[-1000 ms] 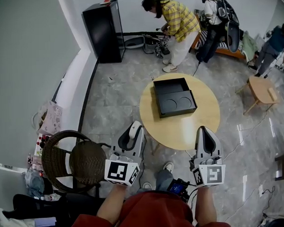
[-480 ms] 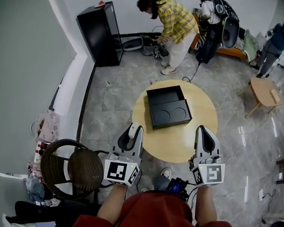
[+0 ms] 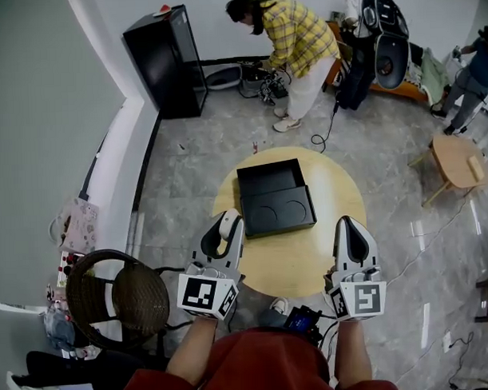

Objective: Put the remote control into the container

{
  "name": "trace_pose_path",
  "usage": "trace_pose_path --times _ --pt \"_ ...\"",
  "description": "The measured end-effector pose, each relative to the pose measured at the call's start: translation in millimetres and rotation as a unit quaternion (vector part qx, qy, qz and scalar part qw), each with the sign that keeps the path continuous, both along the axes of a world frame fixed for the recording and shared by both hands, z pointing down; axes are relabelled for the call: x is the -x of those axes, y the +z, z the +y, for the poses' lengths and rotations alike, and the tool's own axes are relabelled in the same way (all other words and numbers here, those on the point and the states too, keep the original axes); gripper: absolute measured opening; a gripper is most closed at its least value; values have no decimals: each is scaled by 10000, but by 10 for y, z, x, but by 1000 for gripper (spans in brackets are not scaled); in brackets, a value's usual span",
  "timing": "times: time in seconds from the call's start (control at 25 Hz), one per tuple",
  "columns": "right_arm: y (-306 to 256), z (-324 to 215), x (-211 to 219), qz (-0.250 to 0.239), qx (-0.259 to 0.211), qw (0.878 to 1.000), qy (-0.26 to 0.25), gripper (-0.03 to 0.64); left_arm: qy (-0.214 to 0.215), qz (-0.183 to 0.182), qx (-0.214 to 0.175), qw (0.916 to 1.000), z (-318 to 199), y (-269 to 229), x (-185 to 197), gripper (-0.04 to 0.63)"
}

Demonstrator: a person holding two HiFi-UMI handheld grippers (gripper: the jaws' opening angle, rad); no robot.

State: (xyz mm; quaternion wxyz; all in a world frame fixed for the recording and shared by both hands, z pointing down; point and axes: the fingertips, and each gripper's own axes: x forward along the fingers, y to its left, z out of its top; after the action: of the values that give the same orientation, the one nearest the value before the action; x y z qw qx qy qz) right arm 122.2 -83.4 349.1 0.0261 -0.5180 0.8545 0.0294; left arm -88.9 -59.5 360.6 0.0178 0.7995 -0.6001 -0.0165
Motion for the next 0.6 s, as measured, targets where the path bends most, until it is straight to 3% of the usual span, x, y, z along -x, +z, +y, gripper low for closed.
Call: trace_pose_path --times 0.4,0.6 --pt "96 -425 -507 -159 52 9998 66 23 68 -84 46 9999 -456 59 -465 112" --pt "117 -534 -578 -287 155 9994 103 23 75 -142 108 9998 -525 77 -505 112"
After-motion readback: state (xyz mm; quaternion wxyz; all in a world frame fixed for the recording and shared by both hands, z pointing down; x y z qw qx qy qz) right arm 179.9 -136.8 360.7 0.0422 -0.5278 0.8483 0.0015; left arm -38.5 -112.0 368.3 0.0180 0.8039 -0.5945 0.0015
